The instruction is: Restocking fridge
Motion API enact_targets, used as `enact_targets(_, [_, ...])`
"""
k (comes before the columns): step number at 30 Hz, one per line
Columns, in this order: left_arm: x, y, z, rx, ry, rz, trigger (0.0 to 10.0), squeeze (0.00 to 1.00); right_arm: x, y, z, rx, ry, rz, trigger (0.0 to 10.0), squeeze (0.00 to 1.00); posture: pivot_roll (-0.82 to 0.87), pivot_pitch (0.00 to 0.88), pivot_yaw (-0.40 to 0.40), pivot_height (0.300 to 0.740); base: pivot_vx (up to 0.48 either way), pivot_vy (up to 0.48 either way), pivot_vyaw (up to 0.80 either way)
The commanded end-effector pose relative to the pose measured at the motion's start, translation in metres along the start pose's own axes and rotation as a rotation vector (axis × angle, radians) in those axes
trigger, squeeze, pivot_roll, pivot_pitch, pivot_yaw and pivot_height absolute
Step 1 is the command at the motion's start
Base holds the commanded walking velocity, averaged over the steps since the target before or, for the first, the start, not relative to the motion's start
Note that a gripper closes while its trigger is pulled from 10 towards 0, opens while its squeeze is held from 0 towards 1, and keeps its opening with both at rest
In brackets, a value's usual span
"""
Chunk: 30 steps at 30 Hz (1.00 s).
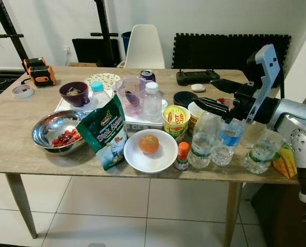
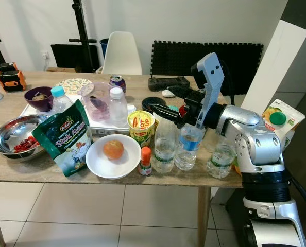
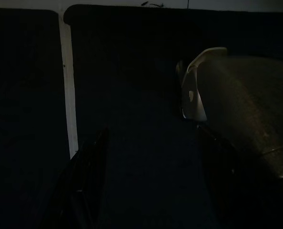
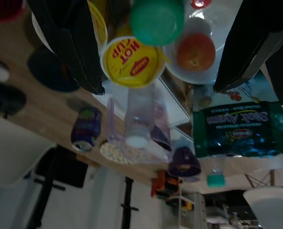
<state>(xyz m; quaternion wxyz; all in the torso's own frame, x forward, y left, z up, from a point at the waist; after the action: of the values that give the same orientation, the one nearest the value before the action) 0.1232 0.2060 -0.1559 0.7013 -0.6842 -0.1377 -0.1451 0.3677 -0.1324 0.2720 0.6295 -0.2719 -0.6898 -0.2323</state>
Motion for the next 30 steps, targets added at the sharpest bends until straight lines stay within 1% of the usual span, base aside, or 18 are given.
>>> enact_targets(1, [-0.009,-0.001,-0.004,-0.01,-0.004,0.03,10.0,0.0,0.0,-0.003,-0.007,-0.038,0.008,0.017,10.0,0.0,-0.07,0.0,-0.03,0.74,0.0,0.0,0.0])
enact_targets(2, [-0.009,-0.001,-0.004,-0.01,-0.003,0.03,10.0,0.0,-0.004,-0.004,-0.012,-0.064,0.023,0.033,10.0,0.0,-0.07,0.0,-0.03,0.74,0.0,0.0,0.0])
enact_targets(4, [-0.009,-0.001,-0.004,-0.009,-0.001,0.031,10.0,0.0,-0.006,-0.004,-0.013,-0.072,0.039,0.042,10.0,0.0,-0.07,0.0,-0.029,0.74,0.0,0.0,0.0])
enact_targets(12, [-0.009,-0.001,-0.003,-0.009,0.003,0.032,10.0,0.0,-0.015,0.0,-0.004,-0.045,0.072,0.069,10.0,0.0,-0.07,0.0,-0.028,0.74,0.0,0.0,0.0])
enact_targets(15, [-0.009,-0.001,-0.003,-0.009,0.005,0.033,10.0,0.0,-0.028,0.006,0.0,-0.048,0.118,0.093,10.0,0.0,-0.07,0.0,-0.028,0.74,0.0,0.0,0.0])
enact_targets(17, [-0.009,-0.001,-0.003,-0.009,0.005,0.033,10.0,0.0,-0.028,0.006,0.0,-0.048,0.118,0.093,10.0,0.0,-0.07,0.0,-0.028,0.74,0.0,0.0,0.0])
enact_targets(19, [-0.009,0.0,-0.004,-0.009,0.005,0.033,10.0,0.0,-0.032,0.008,0.002,-0.049,0.137,0.104,10.0,0.0,-0.07,0.0,-0.028,0.74,0.0,0.0,0.0])
enact_targets(26, [-0.009,-0.001,-0.003,-0.008,0.005,0.034,10.0,0.0,-0.037,0.009,0.003,-0.048,0.143,0.119,10.0,0.0,-0.07,0.0,-0.028,0.74,0.0,0.0,0.0])
enact_targets(30, [-0.011,-0.001,-0.003,-0.007,0.003,0.038,10.0,0.0,-0.041,0.008,0.001,-0.07,0.134,0.143,10.0,0.0,-0.06,0.0,-0.024,0.74,0.0,0.0,0.0])
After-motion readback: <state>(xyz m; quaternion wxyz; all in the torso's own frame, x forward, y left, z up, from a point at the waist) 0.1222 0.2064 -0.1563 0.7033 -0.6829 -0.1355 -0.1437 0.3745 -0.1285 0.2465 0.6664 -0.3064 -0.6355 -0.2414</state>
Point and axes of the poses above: a point about 5 cm out from each wrist's last joint towards the gripper, its own y axis pointing out of the wrist towards the gripper, its own x axis along the axis of the wrist's last joint, z = x × y, the point moved 5 cm from there along y, pointing out of the wrist towards the gripper
